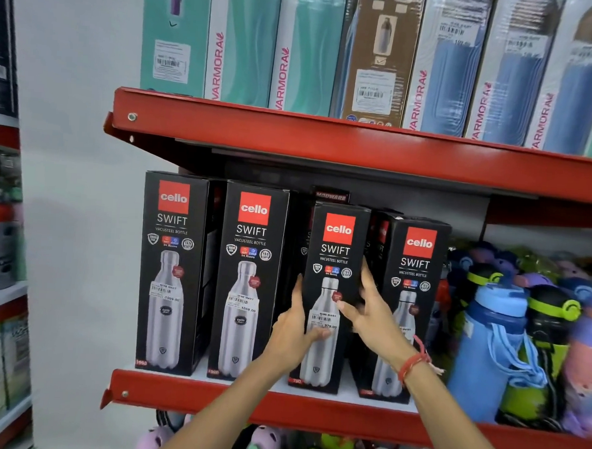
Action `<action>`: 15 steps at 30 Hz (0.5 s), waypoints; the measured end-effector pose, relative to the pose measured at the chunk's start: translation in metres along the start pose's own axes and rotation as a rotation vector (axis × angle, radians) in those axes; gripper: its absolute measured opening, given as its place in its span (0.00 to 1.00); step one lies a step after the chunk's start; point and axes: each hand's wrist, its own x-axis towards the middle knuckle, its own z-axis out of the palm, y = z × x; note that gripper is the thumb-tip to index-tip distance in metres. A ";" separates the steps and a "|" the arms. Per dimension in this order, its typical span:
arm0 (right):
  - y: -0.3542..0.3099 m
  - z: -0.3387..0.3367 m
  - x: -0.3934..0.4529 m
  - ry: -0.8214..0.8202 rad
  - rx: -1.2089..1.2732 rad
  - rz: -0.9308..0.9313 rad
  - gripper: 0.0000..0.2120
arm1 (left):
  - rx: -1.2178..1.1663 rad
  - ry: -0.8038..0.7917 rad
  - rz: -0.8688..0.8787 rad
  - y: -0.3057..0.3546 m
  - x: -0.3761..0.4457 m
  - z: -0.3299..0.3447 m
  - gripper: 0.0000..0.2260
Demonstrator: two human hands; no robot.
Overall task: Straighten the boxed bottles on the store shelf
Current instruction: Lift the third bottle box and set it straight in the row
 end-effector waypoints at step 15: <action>-0.083 0.164 -0.027 0.370 0.177 -0.279 0.16 | 0.092 0.699 0.301 -0.044 -0.071 -0.139 0.12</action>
